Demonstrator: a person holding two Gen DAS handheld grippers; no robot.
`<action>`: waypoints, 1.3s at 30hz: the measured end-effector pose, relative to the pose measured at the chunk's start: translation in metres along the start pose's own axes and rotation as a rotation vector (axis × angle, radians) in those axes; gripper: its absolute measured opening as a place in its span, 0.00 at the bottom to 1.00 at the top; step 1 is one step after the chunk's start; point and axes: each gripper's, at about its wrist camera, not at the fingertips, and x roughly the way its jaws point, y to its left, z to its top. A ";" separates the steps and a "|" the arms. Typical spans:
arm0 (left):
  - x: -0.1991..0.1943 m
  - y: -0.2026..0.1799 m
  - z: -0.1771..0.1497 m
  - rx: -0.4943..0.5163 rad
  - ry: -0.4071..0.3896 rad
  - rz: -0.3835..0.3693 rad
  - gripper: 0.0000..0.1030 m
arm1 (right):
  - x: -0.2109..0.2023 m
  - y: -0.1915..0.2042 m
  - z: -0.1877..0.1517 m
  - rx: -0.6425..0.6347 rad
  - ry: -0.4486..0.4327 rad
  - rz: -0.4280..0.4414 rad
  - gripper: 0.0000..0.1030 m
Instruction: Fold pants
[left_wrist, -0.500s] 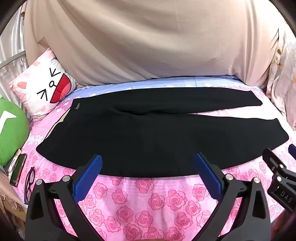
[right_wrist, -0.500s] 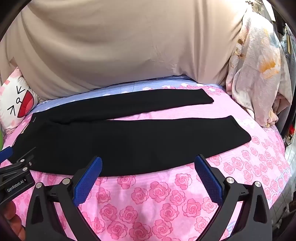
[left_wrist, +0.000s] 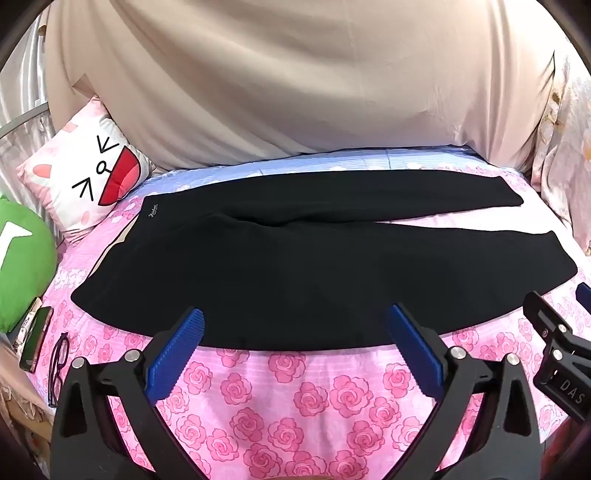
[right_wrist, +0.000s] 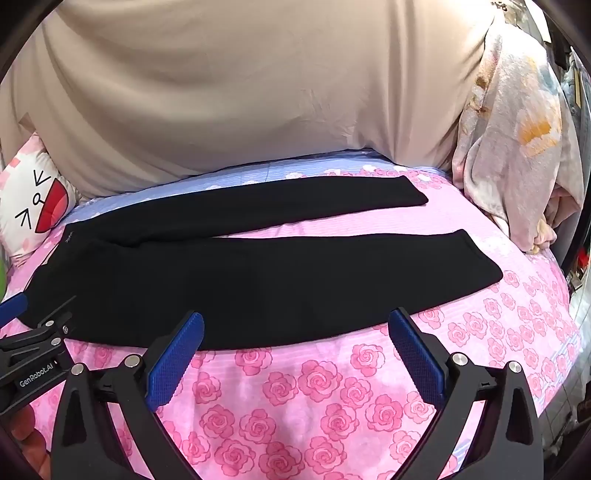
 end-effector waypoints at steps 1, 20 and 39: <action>0.000 -0.001 0.000 0.000 0.000 0.001 0.94 | 0.000 0.000 0.000 -0.002 0.001 0.000 0.95; 0.002 0.002 0.000 -0.011 0.010 -0.008 0.94 | -0.001 0.004 0.003 -0.005 -0.003 -0.001 0.95; 0.003 -0.002 -0.001 -0.001 0.010 -0.014 0.94 | -0.001 0.003 0.002 -0.005 -0.005 -0.001 0.95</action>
